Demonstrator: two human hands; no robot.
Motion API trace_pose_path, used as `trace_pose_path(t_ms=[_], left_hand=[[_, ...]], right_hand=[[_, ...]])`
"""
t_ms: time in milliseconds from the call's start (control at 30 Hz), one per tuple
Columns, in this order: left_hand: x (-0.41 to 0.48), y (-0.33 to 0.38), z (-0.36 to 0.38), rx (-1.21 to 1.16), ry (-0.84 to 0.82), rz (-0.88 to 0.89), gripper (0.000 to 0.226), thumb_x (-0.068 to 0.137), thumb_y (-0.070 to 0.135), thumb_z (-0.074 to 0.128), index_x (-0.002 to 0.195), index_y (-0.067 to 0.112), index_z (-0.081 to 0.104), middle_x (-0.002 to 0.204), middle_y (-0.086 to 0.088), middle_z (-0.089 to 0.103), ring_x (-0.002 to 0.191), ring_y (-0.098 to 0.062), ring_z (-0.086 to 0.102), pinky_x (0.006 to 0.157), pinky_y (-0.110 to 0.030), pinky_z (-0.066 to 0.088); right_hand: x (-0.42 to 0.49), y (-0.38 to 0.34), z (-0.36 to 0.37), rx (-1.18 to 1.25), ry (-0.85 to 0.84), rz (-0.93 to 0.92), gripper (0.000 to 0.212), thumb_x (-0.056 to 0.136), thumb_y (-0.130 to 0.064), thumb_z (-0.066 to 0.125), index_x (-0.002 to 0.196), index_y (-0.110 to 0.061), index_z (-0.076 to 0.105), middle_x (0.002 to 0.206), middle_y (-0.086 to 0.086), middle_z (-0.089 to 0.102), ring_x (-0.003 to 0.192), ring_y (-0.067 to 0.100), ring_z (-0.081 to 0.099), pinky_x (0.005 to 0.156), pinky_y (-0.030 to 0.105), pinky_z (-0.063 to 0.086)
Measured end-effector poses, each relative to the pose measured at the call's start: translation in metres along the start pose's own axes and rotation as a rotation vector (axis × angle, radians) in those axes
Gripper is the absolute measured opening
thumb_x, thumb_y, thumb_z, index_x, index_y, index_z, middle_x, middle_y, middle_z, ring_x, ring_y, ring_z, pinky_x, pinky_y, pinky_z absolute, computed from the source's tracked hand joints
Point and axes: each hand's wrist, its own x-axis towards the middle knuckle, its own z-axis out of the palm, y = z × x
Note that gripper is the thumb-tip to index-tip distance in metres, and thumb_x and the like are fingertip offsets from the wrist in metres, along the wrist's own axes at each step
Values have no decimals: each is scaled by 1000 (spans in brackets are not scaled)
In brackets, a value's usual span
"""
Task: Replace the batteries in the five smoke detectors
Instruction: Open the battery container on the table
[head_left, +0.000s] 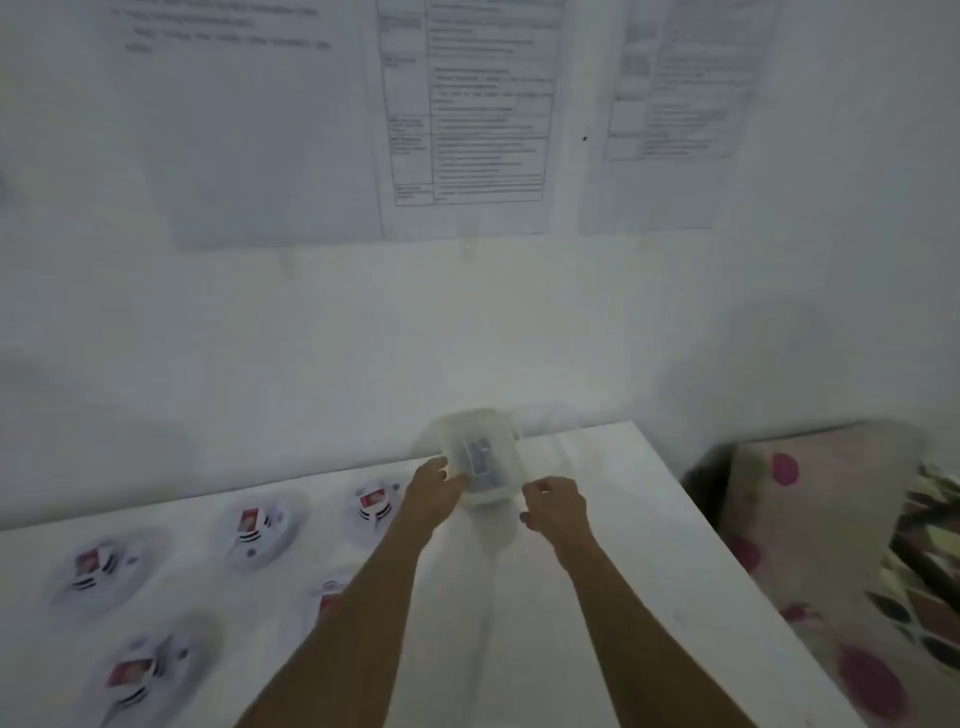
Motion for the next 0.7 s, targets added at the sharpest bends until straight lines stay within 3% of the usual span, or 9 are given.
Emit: trace_pose_path(t_ms=[67,167,267,333,500,600,700], left_hand=[[1,3,5,-122,-16,-21,40,88,12,61,125,1,54,108,-13,60,94,-27,57,84,-38,49],[0,3,7,-240,28,-63,25,90,5,57,115,11,55,101,-12,61,89,-25,56,73,-33,49],[-3,2,6,-237,46,-60,21,91,3,55,108,15,52,88,-7,61,85,-25,55,65,-28,45],[-4,0,5,-201,48,-56,24,91,4,55,112,13,54,89,-7,61,86,-26,57,68,-30,46],[-11,-5,6,-58,63,-46,48,90,16,59,135,6,47,126,-15,60,109,-29,61,97,-42,50],[-20,-11,4,-25,43,-70,59,91,21,59,143,6,37,132,-15,56,110,-29,61,98,-43,50],[-35,-18,3,14,25,-104,62,92,22,58,146,6,31,119,-9,57,102,-30,66,90,-39,55]], right_hand=[[6,5,4,164,-28,78,25,89,-9,56,99,13,63,86,16,64,73,29,69,80,46,58],[12,9,11,390,-84,161,24,91,-12,61,104,8,63,96,23,67,77,34,68,74,38,59],[16,7,17,473,-73,204,27,93,-22,61,103,3,60,95,24,68,83,35,69,77,40,59],[18,7,19,484,-59,220,29,93,-26,61,102,0,58,97,25,67,87,36,69,80,42,59],[14,16,17,394,64,202,30,91,-26,64,76,0,60,82,24,68,74,34,69,76,43,60],[6,25,15,361,99,176,29,88,-20,66,68,-1,58,71,20,63,62,29,64,77,46,59],[-8,34,10,429,66,200,23,88,-14,67,75,4,58,82,24,62,72,31,65,74,40,60]])
